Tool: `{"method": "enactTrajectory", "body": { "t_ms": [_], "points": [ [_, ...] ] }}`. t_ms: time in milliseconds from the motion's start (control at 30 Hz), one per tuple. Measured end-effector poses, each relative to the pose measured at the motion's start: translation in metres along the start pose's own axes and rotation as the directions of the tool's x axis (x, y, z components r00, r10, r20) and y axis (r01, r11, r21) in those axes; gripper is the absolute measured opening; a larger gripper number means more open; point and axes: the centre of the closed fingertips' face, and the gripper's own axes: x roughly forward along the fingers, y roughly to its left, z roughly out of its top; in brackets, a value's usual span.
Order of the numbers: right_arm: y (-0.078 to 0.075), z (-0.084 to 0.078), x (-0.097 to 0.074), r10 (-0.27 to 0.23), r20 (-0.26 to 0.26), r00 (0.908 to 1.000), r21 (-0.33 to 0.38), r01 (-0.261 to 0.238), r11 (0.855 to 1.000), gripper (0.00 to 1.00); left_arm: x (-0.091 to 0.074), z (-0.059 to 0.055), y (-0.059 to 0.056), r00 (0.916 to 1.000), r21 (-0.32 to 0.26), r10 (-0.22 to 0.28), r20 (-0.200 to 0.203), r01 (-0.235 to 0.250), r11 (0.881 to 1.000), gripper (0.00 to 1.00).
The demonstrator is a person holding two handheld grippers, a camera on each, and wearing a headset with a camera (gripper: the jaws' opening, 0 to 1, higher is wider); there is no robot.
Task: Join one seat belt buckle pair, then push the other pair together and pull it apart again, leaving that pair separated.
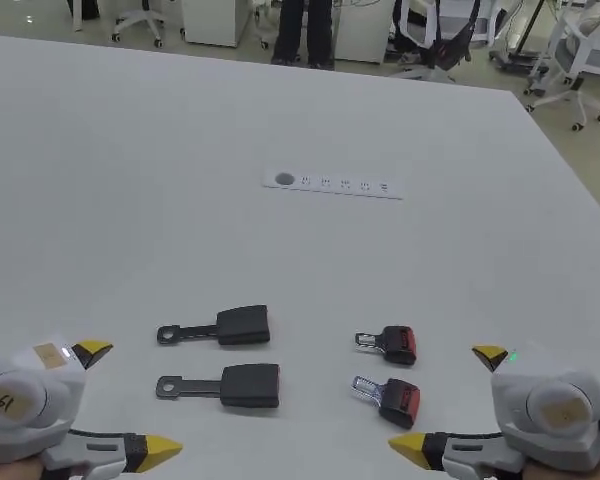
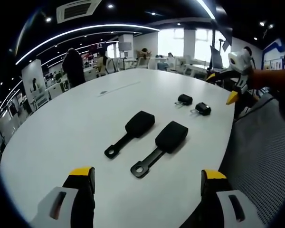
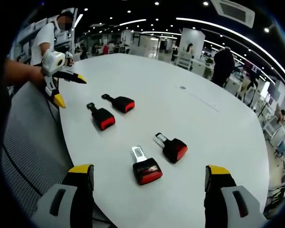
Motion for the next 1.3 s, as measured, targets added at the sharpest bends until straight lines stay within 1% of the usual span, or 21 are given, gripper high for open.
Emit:
{"method": "enactTrajectory", "body": {
  "t_ms": [67,100,167,200,267,367,400,500,567,600,667,733,767,800,833,900,933,1000,1133,1200,1300],
  "points": [
    [0.0,0.0,0.0,-0.002,0.001,1.0,0.0,0.002,1.0,0.99,0.001,0.001,0.003,1.0,-0.02,0.0,0.005,0.0,1.0,0.94],
    [0.0,0.001,0.0,-0.002,0.001,1.0,0.001,0.002,1.0,0.99,0.0,0.004,0.005,0.9999,-0.028,0.004,0.015,-0.004,1.0,0.95],
    [0.0,0.0,0.0,-0.003,-0.001,1.0,0.0,0.003,1.0,0.99,-0.001,0.005,0.007,0.9997,-0.046,0.005,0.023,-0.004,0.999,0.94],
    [0.001,0.0,-0.001,-0.003,-0.006,1.0,-0.013,0.003,1.0,0.98,-0.001,0.005,0.007,0.9998,-0.046,0.007,0.021,-0.006,0.999,0.93],
    [0.004,-0.003,-0.001,0.005,-0.036,0.9993,-0.071,-0.007,0.997,0.96,-0.001,0.006,0.006,0.9998,-0.045,0.012,0.019,-0.011,0.999,0.92],
    [0.003,-0.003,0.0,0.012,-0.033,0.9994,-0.059,-0.014,0.998,0.95,-0.002,0.008,0.004,0.9998,-0.049,-0.002,0.022,0.003,0.999,0.88],
    [0.002,-0.002,0.001,0.015,-0.028,0.9995,-0.042,-0.016,0.999,0.95,-0.001,0.008,0.004,0.9998,-0.047,-0.007,0.02,0.008,0.999,0.87],
    [-0.001,-0.001,0.001,0.012,-0.023,0.9997,-0.029,-0.012,1.0,0.93,-0.001,0.008,0.001,0.9998,-0.034,-0.016,0.014,0.016,0.999,0.87],
    [-0.001,0.001,0.0,0.011,-0.019,0.9998,-0.022,-0.011,1.0,0.92,-0.001,0.007,-0.001,0.9996,-0.014,-0.027,0.004,0.027,1.0,0.86],
    [0.0,0.002,0.0,0.01,-0.019,0.9998,-0.023,-0.01,1.0,0.9,-0.001,0.006,-0.003,0.9993,0.008,-0.036,-0.007,0.036,0.999,0.86],
    [0.0,0.004,-0.003,0.007,-0.021,0.9998,-0.024,-0.008,1.0,0.88,0.0,0.006,-0.005,0.9988,0.018,-0.047,-0.012,0.047,0.999,0.85],
    [-0.002,0.001,-0.002,0.013,-0.04,0.9991,-0.037,-0.015,0.999,0.86,0.0,0.007,-0.008,0.9982,0.019,-0.056,-0.021,0.056,0.998,0.82],
    [-0.002,0.0,-0.002,0.016,-0.045,0.9989,-0.04,-0.017,0.999,0.84,0.0,0.007,-0.005,0.9988,0.021,-0.042,-0.025,0.043,0.999,0.82],
    [-0.002,-0.001,-0.002,0.021,-0.046,0.9987,-0.043,-0.023,0.999,0.83,-0.001,0.008,0.008,0.9995,0.05,0.02,-0.026,-0.018,0.999,0.84],
    [-0.001,0.0,-0.002,0.023,-0.044,0.9988,-0.045,-0.024,0.999,0.81,-0.001,0.01,0.007,0.9998,0.044,0.006,-0.021,-0.005,0.999,0.82],
    [-0.001,-0.001,-0.001,0.026,-0.043,0.9988,-0.051,-0.028,0.998,0.79,0.0,0.012,0.01,0.9998,0.017,-0.019,-0.011,0.02,1.0,0.79],
    [-0.001,-0.001,-0.001,0.028,-0.046,0.9986,-0.065,-0.031,0.997,0.78,0.0,0.016,0.01,0.9998,0.023,-0.018,-0.012,0.018,1.0,0.8],
    [-0.001,-0.002,0.0,0.027,-0.049,0.9984,-0.077,-0.031,0.997,0.76,0.001,0.017,0.01,0.9996,0.051,-0.023,-0.019,0.024,0.998,0.8],
    [0.0,-0.001,0.001,0.04,-0.048,0.9981,-0.083,-0.043,0.996,0.74,0.007,0.019,0.008,0.998,0.067,-0.056,-0.031,0.058,0.996,0.76],
    [0.001,0.0,0.002,0.046,-0.043,0.998,-0.087,-0.05,0.995,0.71,0.01,0.022,0.007,0.9977,0.074,-0.059,-0.034,0.061,0.995,0.74],
    [0.003,0.001,0.004,0.056,-0.05,0.9972,-0.102,-0.061,0.993,0.69,0.016,0.025,0.004,0.996,0.086,-0.078,-0.043,0.082,0.993,0.73]
  ]
}}
